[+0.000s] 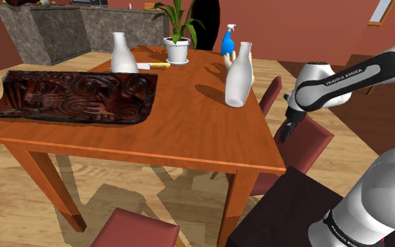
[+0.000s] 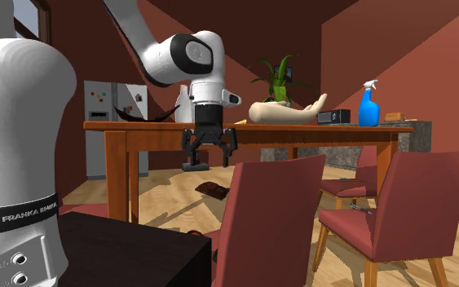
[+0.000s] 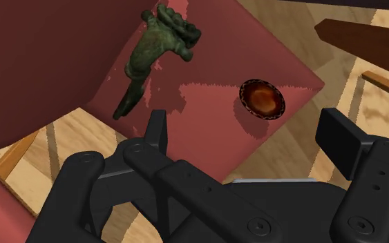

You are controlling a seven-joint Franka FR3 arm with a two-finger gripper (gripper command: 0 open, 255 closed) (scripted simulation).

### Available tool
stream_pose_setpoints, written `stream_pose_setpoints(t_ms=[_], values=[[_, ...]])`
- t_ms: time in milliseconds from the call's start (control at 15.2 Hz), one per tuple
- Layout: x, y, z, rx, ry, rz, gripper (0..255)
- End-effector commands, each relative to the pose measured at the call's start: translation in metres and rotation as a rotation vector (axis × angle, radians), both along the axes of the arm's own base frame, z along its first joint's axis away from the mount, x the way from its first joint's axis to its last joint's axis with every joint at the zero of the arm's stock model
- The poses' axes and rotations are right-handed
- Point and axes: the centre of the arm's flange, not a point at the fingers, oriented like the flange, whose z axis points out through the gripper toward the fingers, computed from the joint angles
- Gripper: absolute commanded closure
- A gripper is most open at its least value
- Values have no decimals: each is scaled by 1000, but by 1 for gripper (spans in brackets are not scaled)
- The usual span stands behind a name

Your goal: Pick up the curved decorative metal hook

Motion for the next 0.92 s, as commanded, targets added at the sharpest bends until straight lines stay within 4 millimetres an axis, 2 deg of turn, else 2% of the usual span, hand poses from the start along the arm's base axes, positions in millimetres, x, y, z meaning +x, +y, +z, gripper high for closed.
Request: stream_pose_setpoints(t_ms=[0, 726, 858], values=[[4, -15, -23, 1, -6, 17, 0], [32, -94, -143, 25, -31, 103, 0], [34, -97, -154, 26, -33, 106, 0]])
